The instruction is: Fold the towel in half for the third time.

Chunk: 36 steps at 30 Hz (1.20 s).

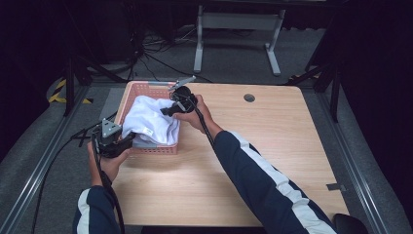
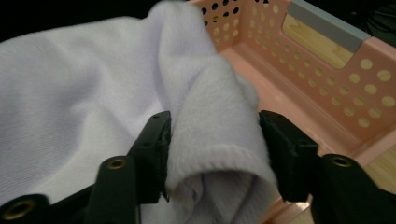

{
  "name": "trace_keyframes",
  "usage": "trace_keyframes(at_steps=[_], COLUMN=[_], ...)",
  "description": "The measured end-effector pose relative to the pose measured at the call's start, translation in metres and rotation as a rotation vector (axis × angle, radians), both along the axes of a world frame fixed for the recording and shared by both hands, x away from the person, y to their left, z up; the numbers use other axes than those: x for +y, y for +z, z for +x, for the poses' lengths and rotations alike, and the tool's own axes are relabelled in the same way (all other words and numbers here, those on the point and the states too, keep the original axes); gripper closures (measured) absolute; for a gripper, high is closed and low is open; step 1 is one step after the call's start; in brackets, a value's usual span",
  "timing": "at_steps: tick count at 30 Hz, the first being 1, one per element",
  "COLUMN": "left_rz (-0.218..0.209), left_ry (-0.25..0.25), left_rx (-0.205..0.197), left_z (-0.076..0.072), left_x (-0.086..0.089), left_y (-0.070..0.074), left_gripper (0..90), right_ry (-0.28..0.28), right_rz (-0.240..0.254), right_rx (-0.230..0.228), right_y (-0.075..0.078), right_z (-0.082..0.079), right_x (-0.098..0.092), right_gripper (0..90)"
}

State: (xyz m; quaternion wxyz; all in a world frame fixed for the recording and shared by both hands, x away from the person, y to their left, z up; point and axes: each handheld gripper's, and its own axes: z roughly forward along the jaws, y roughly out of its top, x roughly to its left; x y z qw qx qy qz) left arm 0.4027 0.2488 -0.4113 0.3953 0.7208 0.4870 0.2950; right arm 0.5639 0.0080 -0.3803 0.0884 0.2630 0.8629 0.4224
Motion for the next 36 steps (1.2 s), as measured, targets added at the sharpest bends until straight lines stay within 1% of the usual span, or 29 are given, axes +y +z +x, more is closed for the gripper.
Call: trace_keyframes(at_steps=[1,2,3,4,6,9,12,13,14,15,17,19,21,23,24,25,26,27,28,29,30,31,33,34,35,36], left_rz=[0.006,0.001,-0.010,-0.013,-0.014,0.004,0.024,0.018,0.007,0.003,-0.006,-0.014,-0.022,-0.007,-0.011,-0.022,-0.014,-0.014,0.005,-0.004,-0.004,-0.005,0.004,0.009,0.012,0.023], left_ry=[0.000,-0.008,-0.012,-0.012,-0.029,-0.061,-0.087,-0.092,-0.104,-0.109,-0.126,-0.146,-0.178,-0.205,-0.219,-0.233,-0.247,-0.247,-0.264,-0.285,-0.285,-0.296,-0.316,-0.335,-0.345,-0.370], left_rx=[-0.012,-0.017,-0.023,-0.028,-0.025,-0.026,-0.030,-0.031,-0.044,-0.045,-0.061,-0.070,-0.076,-0.081,-0.084,-0.084,-0.083,-0.083,-0.087,-0.094,-0.094,-0.090,-0.082,-0.076,-0.072,-0.065], left_z=[-0.002,-0.004,-0.005,-0.006,-0.009,-0.013,-0.019,-0.022,-0.023,-0.026,-0.031,-0.036,-0.041,-0.046,-0.048,-0.050,-0.053,-0.053,-0.057,-0.060,-0.060,-0.062,-0.066,-0.067,-0.069,-0.070], left_x=[0.001,0.002,0.003,0.003,0.001,-0.009,-0.018,-0.020,-0.022,-0.024,-0.029,-0.034,-0.041,-0.048,-0.052,-0.056,-0.060,-0.060,-0.066,-0.070,-0.070,-0.073,-0.081,-0.087,-0.091,-0.097], left_y=[0.001,0.001,0.002,0.002,0.004,0.005,0.007,0.009,0.009,0.011,0.014,0.017,0.020,0.022,0.023,0.023,0.024,0.024,0.025,0.025,0.025,0.025,0.024,0.023,0.022,0.020], left_gripper=[48.4,47.0,43.8,41.6,38.5,33.3,29.4,28.2,26.8,26.3,25.0,23.9,23.7,23.0,22.8,22.8,22.8,22.9,23.0,23.2,23.4,23.4,23.9,23.9,23.6,23.6], right_ry=[-0.005,-0.007,-0.006,-0.003,0.012,0.027,0.047,0.057,0.056,0.058,0.066,0.072,0.083,0.097,0.101,0.106,0.112,0.116,0.113,0.114,0.119,0.119,0.109,0.110,0.110,0.104], right_rz=[0.003,0.007,0.010,-0.008,-0.028,-0.048,-0.068,-0.076,-0.083,-0.085,-0.078,-0.092,-0.103,-0.103,-0.102,-0.110,-0.123,-0.125,-0.127,-0.126,-0.126,-0.126,-0.137,-0.139,-0.141,-0.140], right_rx=[0.009,0.017,0.017,0.004,-0.012,-0.045,-0.062,-0.068,-0.077,-0.084,-0.090,-0.113,-0.124,-0.134,-0.130,-0.137,-0.147,-0.147,-0.150,-0.147,-0.149,-0.149,-0.154,-0.157,-0.161,-0.164], right_y=[-0.001,-0.001,-0.001,-0.001,0.000,0.003,0.005,0.005,0.006,0.006,0.007,0.009,0.011,0.013,0.014,0.015,0.016,0.016,0.017,0.017,0.018,0.018,0.018,0.018,0.018,0.018], right_z=[0.001,0.002,0.002,0.001,-0.002,-0.008,-0.013,-0.015,-0.017,-0.019,-0.023,-0.028,-0.034,-0.040,-0.043,-0.046,-0.049,-0.052,-0.055,-0.058,-0.062,-0.062,-0.069,-0.072,-0.077,-0.080], right_x=[-0.002,-0.004,-0.005,-0.006,-0.006,-0.009,-0.013,-0.015,-0.017,-0.020,-0.026,-0.033,-0.041,-0.050,-0.055,-0.059,-0.064,-0.069,-0.074,-0.078,-0.085,-0.085,-0.098,-0.103,-0.112,-0.118], right_gripper=[42.4,42.0,40.8,40.6,39.5,38.4,37.6,37.4,37.4,37.2,36.8,36.1,35.1,34.6,34.6,34.6,34.5,34.1,33.5,33.2,33.1,33.1,32.6,32.4,32.0,31.8])
